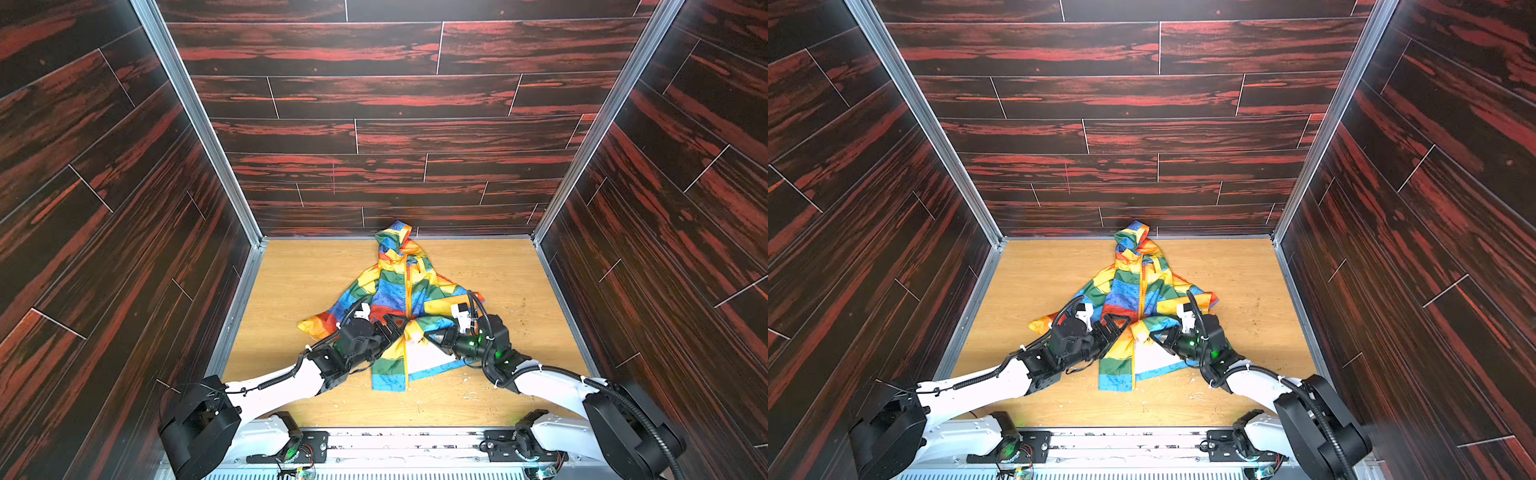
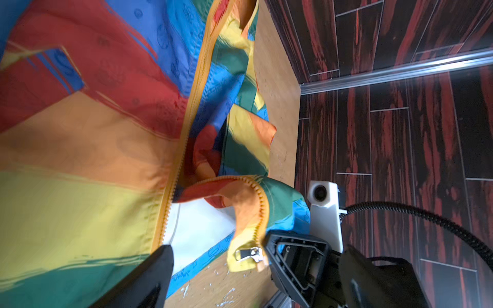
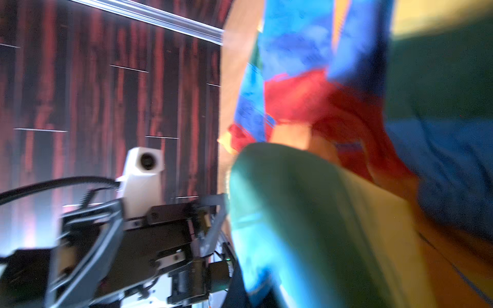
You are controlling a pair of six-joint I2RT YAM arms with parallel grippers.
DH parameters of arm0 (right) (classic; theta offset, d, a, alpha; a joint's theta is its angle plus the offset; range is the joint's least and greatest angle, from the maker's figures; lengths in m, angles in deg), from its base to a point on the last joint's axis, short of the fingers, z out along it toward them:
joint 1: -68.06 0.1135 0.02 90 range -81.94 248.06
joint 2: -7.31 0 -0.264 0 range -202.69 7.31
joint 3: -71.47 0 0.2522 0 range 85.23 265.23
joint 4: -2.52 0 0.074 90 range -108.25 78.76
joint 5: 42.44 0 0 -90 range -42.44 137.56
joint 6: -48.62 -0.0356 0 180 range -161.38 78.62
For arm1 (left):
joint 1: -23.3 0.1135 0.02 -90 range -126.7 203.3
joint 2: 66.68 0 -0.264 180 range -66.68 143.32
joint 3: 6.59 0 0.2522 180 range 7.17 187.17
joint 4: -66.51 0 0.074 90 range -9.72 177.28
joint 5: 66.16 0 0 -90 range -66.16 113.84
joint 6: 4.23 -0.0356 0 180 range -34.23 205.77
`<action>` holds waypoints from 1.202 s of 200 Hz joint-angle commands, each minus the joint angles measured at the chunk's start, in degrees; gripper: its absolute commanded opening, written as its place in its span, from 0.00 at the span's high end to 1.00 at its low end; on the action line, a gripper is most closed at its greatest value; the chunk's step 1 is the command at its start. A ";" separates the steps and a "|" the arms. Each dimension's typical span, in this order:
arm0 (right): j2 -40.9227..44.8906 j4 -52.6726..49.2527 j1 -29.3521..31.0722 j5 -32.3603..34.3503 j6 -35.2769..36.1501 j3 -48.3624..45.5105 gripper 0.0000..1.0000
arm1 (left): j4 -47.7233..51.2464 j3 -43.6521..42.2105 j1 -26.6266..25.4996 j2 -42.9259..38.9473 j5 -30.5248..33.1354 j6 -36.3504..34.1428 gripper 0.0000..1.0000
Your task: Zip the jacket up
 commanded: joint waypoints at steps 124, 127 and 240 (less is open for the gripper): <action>2.53 3.57 -2.22 -5.85 0.66 1.97 1.00 | -28.49 0.34 2.47 14.96 -11.36 15.87 0.07; 2.47 3.49 -2.29 -5.85 0.76 1.97 1.00 | -27.10 0.04 2.47 14.22 -11.31 15.71 0.07; 2.20 2.96 -2.49 -6.25 1.49 2.31 1.00 | -23.74 2.27 1.85 13.51 -14.10 21.05 0.00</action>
